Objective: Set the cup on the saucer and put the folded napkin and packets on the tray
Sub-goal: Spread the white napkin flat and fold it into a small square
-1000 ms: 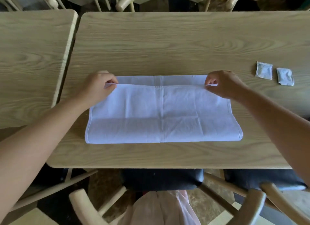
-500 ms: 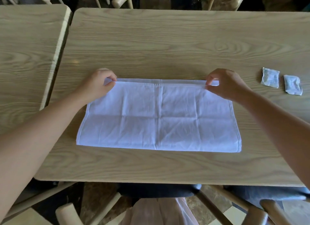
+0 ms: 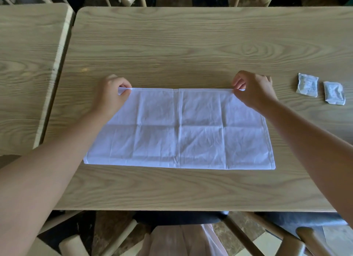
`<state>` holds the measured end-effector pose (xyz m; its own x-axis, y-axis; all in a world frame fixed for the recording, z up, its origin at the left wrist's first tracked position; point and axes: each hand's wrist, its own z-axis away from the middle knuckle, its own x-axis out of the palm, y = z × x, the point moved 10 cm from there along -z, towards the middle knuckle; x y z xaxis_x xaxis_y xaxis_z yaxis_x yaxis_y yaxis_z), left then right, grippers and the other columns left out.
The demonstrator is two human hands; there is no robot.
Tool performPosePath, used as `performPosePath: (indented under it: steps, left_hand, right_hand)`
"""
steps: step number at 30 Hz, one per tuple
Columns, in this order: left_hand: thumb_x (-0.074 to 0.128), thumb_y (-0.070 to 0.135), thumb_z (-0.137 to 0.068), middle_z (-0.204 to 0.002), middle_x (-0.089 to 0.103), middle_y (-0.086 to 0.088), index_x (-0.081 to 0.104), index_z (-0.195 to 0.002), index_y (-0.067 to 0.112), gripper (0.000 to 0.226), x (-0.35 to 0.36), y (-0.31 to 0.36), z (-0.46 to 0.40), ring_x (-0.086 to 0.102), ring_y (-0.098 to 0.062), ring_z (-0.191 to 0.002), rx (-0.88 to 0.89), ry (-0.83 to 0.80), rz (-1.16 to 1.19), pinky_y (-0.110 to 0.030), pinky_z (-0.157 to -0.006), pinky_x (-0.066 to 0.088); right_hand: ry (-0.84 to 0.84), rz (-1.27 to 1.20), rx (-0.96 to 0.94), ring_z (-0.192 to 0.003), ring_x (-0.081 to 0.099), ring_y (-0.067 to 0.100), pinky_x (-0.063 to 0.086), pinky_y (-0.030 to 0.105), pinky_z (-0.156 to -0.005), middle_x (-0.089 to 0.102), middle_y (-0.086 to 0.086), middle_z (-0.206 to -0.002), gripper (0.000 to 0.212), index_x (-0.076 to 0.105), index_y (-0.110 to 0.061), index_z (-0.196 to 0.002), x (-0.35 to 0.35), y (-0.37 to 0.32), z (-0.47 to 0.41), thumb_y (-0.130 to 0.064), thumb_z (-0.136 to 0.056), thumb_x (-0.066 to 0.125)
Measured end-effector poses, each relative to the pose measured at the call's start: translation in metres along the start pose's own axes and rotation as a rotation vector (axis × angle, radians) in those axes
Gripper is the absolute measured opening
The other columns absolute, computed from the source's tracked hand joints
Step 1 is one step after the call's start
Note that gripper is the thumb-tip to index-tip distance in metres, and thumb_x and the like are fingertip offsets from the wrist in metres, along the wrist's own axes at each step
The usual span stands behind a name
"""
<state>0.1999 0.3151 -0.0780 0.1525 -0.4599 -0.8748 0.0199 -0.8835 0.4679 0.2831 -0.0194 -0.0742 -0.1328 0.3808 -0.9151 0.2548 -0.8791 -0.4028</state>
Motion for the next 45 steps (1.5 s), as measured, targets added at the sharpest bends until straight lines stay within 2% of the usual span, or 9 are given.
performPosePath:
  steps: [4,6,9,13,24,29,33,40,45]
  left_hand:
    - [0.051,0.017,-0.087,-0.141,0.044,-0.020,0.049,-0.128,0.004,0.043,-0.002,0.028,0.018,0.037,-0.035,-0.132,0.021,0.101,-0.226,-0.050,-0.103,0.029]
    - [0.040,0.024,-0.091,-0.151,0.029,-0.013,0.033,-0.140,0.008,0.052,0.023,0.074,0.032,0.024,-0.028,-0.140,0.144,0.052,-0.266,-0.056,-0.107,0.021]
    - [0.034,0.030,-0.092,-0.154,0.025,-0.006,0.025,-0.144,0.013,0.055,0.076,0.122,0.047,0.022,-0.022,-0.141,0.215,-0.108,-0.294,-0.057,-0.109,0.014]
    - [0.027,0.043,-0.090,-0.155,0.019,-0.001,0.023,-0.145,0.026,0.058,0.103,0.106,0.046,0.017,-0.020,-0.143,0.136,-0.222,-0.347,-0.056,-0.109,0.014]
    - [0.019,0.055,-0.082,-0.157,0.014,-0.007,0.022,-0.146,0.025,0.071,0.024,-0.025,0.085,0.013,-0.020,-0.143,-0.186,-0.095,-0.343,-0.049,-0.114,0.009]
    - [0.025,0.044,-0.095,-0.158,0.005,-0.004,0.010,-0.147,0.019,0.060,0.017,-0.020,0.089,0.003,-0.016,-0.144,-0.290,-0.066,-0.348,-0.055,-0.113,-0.003]
    - [0.023,0.038,-0.092,-0.156,0.016,-0.007,0.017,-0.146,0.019,0.058,0.022,0.057,0.096,0.014,-0.018,-0.143,-0.136,0.083,-0.212,-0.054,-0.111,0.002]
    - [0.020,0.043,-0.091,-0.157,0.014,-0.004,0.021,-0.144,0.031,0.055,0.088,0.106,0.139,0.010,-0.020,-0.144,0.016,-0.214,-0.304,-0.063,-0.109,0.008]
    - [0.023,0.066,-0.080,-0.158,0.005,0.001,0.010,-0.143,0.042,0.069,0.070,0.056,0.150,0.003,-0.020,-0.145,-0.177,-0.219,-0.331,-0.072,-0.102,0.004]
  right_hand:
    - [0.198,0.210,-0.089,-0.114,0.051,0.031,0.032,0.044,-0.097,0.061,0.012,-0.120,0.039,0.056,-0.013,-0.120,-0.008,-0.021,0.020,-0.019,-0.082,0.056]
    - [0.174,0.157,-0.135,-0.134,0.035,0.029,0.022,0.049,-0.108,0.043,0.013,-0.143,0.049,0.042,-0.012,-0.136,0.013,-0.050,0.037,-0.023,-0.088,0.050]
    - [-0.016,0.138,-0.142,-0.144,0.010,0.023,0.005,0.051,-0.113,0.018,0.007,-0.155,0.056,0.023,-0.014,-0.145,0.068,-0.083,0.055,-0.027,-0.093,0.040]
    - [-0.083,0.156,-0.131,-0.144,0.006,0.017,0.002,0.049,-0.114,0.013,0.002,-0.157,0.056,0.018,-0.017,-0.146,0.093,-0.082,0.059,-0.033,-0.095,0.035]
    - [0.007,0.274,0.070,-0.143,0.011,0.014,0.007,0.043,-0.117,0.017,0.004,-0.156,0.072,0.014,-0.012,-0.146,0.040,0.032,0.081,-0.050,-0.085,0.016]
    - [0.049,0.248,0.151,-0.144,0.004,0.016,0.001,0.046,-0.117,0.011,0.005,-0.157,0.066,0.010,-0.009,-0.146,0.030,0.015,0.087,-0.045,-0.094,0.025]
    - [0.123,0.177,0.028,-0.143,0.011,0.021,0.005,0.047,-0.115,0.018,0.008,-0.155,0.065,0.017,-0.008,-0.145,0.037,-0.065,0.117,-0.040,-0.091,0.033]
    - [-0.113,0.138,-0.006,-0.143,-0.003,0.015,-0.003,0.047,-0.115,0.008,0.002,-0.157,0.058,0.012,-0.026,-0.146,0.102,-0.104,0.156,-0.041,-0.094,0.031]
    - [-0.104,0.183,0.036,-0.144,0.005,0.017,0.001,0.049,-0.114,0.010,0.000,-0.157,0.063,0.012,-0.033,-0.146,0.091,-0.075,0.162,-0.048,-0.089,0.036]
